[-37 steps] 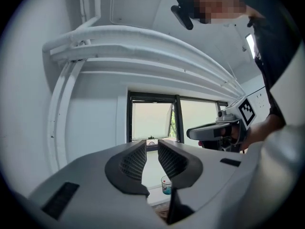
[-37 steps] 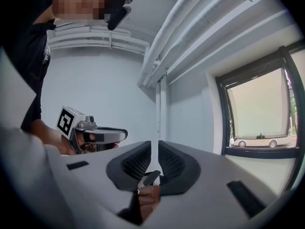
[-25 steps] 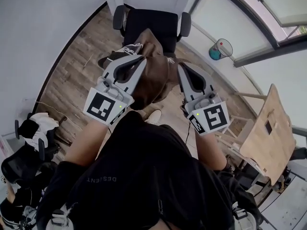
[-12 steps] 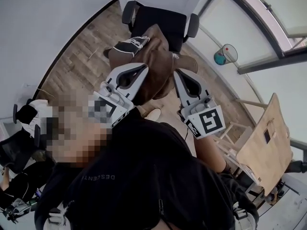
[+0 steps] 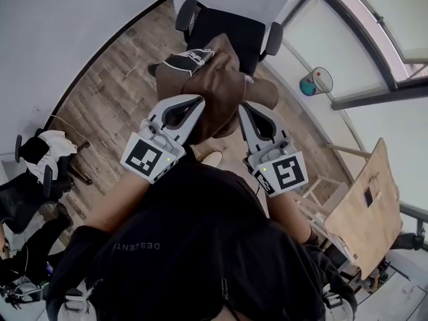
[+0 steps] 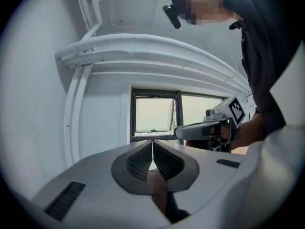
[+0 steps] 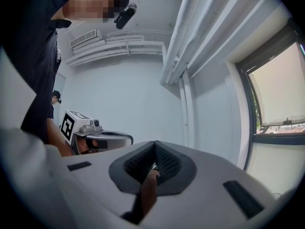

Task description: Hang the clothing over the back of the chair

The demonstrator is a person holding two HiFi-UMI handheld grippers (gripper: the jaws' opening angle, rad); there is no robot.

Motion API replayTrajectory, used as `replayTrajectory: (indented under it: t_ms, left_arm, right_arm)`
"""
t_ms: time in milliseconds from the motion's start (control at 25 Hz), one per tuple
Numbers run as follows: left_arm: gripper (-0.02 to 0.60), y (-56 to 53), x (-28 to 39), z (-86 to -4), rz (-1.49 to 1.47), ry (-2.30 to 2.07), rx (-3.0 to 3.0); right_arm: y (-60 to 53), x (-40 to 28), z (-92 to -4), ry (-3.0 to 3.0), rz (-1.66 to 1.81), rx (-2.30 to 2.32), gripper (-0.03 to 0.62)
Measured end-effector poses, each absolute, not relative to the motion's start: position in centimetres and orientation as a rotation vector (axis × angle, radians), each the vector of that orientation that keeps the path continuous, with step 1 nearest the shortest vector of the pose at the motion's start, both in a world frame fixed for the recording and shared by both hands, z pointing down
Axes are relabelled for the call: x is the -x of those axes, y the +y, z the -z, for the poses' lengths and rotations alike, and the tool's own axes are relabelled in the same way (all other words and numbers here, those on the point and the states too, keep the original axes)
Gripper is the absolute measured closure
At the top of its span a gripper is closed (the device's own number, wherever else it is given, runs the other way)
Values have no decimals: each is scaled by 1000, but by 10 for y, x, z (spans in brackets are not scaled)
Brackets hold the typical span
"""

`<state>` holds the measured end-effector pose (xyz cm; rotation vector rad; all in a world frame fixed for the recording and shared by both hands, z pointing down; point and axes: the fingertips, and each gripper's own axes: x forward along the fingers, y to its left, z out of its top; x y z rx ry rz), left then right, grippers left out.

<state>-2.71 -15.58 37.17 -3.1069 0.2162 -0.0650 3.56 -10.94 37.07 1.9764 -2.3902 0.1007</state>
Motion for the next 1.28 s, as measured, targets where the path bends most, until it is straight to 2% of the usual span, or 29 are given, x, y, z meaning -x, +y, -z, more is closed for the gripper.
replayTrajectory:
  t_ms: [1280]
  left_arm:
    - [561,-170,22,-359,24,236,3077]
  right_arm:
    - [-117,-49,-360,-2347,-61,-2063,589]
